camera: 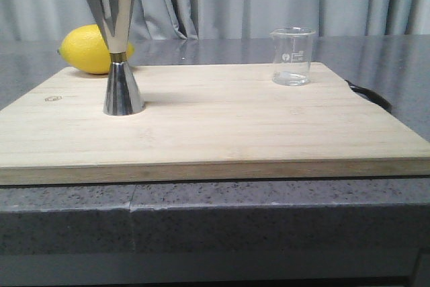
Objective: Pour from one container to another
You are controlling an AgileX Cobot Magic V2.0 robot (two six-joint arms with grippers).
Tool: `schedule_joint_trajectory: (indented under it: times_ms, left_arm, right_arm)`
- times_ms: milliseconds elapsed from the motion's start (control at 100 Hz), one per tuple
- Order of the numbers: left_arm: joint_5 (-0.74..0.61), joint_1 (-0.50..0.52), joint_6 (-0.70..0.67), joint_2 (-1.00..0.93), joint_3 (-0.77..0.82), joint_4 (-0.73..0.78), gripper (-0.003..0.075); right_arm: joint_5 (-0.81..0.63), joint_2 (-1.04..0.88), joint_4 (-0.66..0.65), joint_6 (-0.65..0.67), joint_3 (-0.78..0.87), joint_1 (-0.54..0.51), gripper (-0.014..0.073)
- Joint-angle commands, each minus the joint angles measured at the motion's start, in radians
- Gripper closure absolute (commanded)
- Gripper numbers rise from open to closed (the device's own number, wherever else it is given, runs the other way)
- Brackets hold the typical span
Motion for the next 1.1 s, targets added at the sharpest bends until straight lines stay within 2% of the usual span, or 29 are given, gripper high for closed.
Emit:
schedule_joint_trajectory:
  times_ms: [0, 60, 150, 390, 1090]
  left_arm:
    - [0.065, -0.008, -0.035, 0.011, 0.067, -0.021, 0.0739]
    - [0.089, -0.008, -0.035, 0.011, 0.12, -0.021, 0.0739]
    - [0.128, -0.008, -0.035, 0.011, 0.116, -0.017, 0.0739]
    - [0.02, -0.008, -0.035, 0.011, 0.122, -0.016, 0.0739]
    - [0.024, -0.008, -0.035, 0.011, 0.122, -0.016, 0.0739]
  right_arm:
    - [-0.057, -0.001, 0.001, -0.002, 0.018, -0.003, 0.0664]
    - [-0.057, -0.001, 0.001, -0.002, 0.047, -0.003, 0.0664]
    - [-0.061, -0.001, 0.001, -0.002, 0.083, -0.003, 0.0664]
    - [-0.114, -0.001, 0.001, -0.002, 0.103, -0.003, 0.0664]
    - [-0.117, -0.001, 0.001, -0.002, 0.103, -0.003, 0.0664]
